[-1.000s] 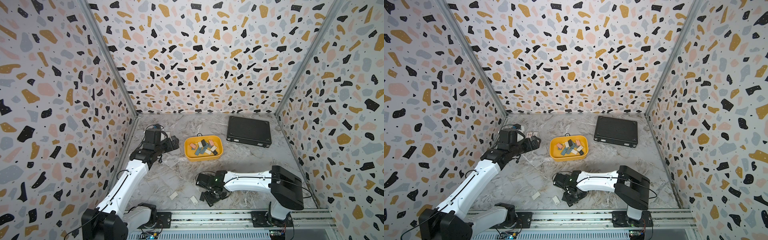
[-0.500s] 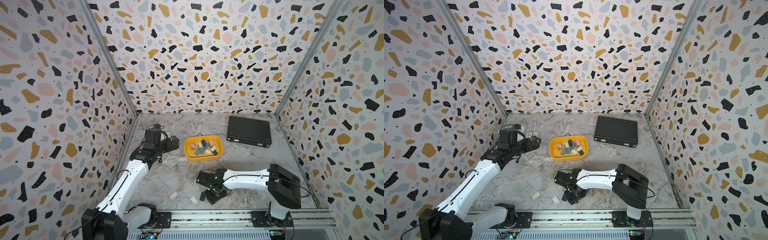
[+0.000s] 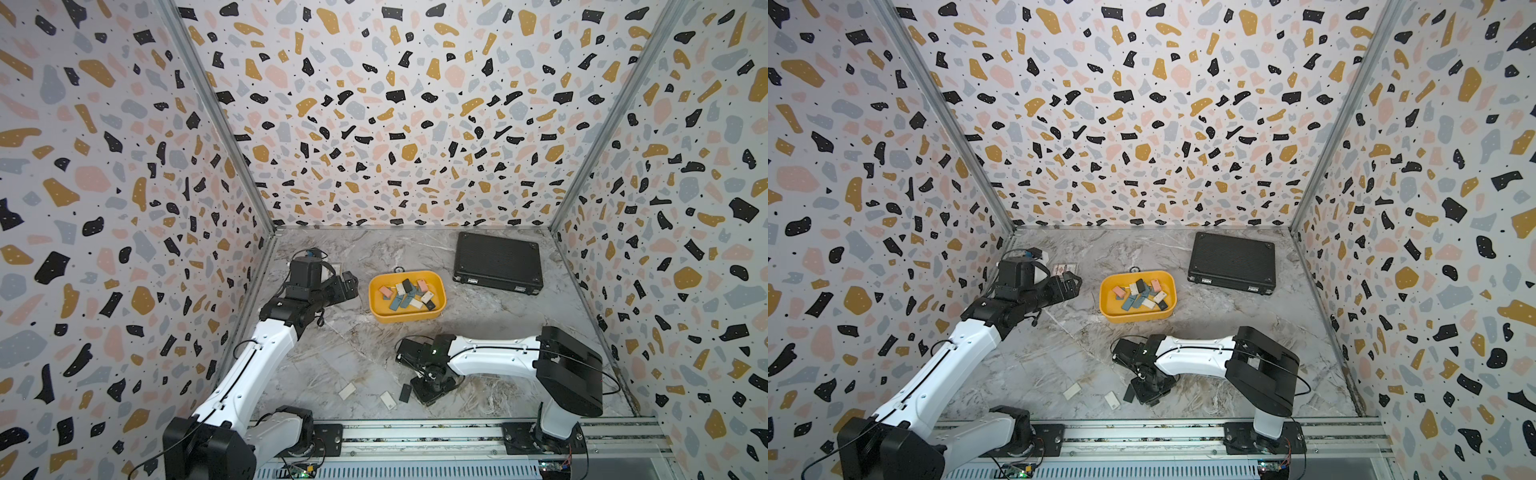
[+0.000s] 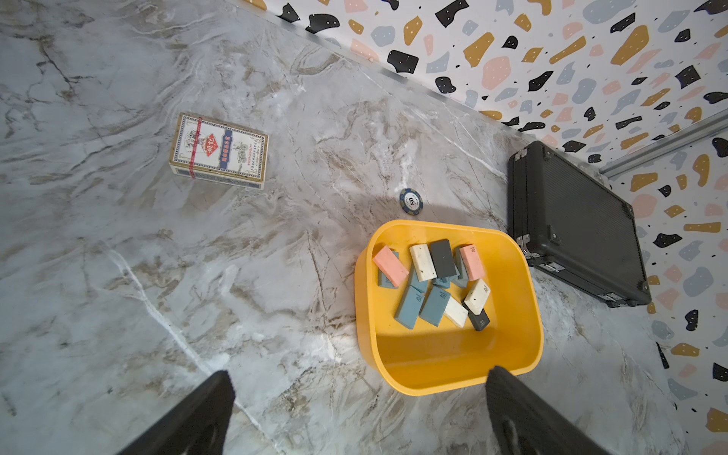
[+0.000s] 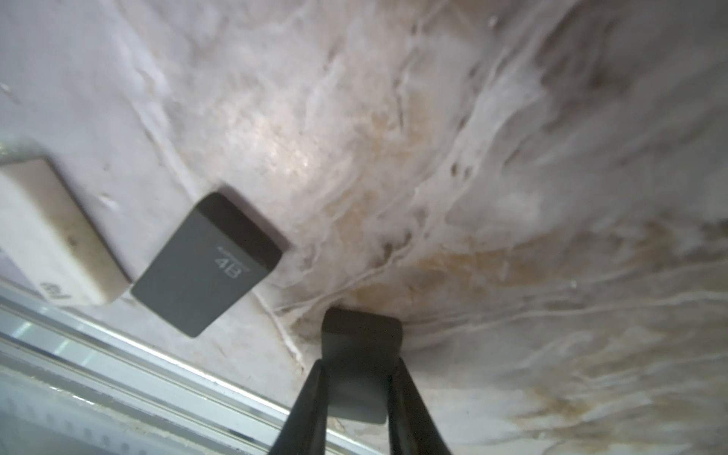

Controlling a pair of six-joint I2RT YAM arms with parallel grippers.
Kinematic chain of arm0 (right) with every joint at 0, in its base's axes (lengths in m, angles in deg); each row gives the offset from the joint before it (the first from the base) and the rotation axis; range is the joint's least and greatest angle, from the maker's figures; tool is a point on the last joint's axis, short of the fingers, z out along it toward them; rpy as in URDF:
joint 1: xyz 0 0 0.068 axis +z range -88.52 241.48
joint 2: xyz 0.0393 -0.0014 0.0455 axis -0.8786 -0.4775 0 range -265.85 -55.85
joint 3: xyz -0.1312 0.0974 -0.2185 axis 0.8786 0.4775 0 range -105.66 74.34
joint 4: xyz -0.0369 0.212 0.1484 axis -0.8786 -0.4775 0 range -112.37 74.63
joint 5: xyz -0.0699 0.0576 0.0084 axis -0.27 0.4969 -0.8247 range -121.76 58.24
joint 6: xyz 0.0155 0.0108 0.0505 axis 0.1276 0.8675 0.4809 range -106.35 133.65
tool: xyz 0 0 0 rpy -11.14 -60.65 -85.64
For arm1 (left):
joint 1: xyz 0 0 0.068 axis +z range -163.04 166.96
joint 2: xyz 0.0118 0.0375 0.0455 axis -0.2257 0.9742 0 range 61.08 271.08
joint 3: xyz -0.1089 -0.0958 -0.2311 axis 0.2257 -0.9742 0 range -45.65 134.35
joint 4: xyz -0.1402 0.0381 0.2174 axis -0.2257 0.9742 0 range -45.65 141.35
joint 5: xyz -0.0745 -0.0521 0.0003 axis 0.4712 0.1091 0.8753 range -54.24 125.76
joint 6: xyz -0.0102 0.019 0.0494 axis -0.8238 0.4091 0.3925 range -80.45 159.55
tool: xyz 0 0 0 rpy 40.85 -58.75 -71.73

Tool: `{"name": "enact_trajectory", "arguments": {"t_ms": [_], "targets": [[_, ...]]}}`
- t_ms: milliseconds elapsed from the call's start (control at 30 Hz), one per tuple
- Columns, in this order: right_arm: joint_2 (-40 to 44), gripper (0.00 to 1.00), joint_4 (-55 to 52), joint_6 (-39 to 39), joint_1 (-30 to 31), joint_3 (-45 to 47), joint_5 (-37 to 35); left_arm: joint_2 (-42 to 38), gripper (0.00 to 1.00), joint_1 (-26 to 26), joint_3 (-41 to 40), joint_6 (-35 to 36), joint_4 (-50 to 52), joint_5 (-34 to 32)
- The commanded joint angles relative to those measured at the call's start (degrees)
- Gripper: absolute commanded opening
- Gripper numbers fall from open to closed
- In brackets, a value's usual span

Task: Put the eraser in the storage box
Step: Pick up the eraser from the center of the board, then place the eraser in the storage box.

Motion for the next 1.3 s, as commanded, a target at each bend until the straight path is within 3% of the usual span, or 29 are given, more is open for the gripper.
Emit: {"name": "enact_trajectory", "arguments": {"t_ms": [0,333,600,933,1267], "targets": [[1.40,0.17,-3.66,-1.19,-0.48,1.08,-5.58,0.21,0.99,0.34,-0.45,0.40,-2.15,0.23],[5.72,0.14,-8.80,-4.48,-1.55,-4.36,-13.61,0.51,0.99,0.37,-0.45,0.26,-2.24,0.12],[4.55,0.14,-10.12,-11.86,-8.51,-17.32,-14.40,0.43,0.99,0.34,-0.16,0.48,-1.72,-1.24],[-12.12,0.14,-10.62,-22.15,-19.39,-45.07,-8.63,2.22,0.99,0.42,3.01,0.72,-0.08,-3.47],[-27.98,0.15,-12.24,-25.52,-23.24,-61.37,-7.51,4.61,0.99,0.43,4.97,2.00,0.40,-5.31]]}}
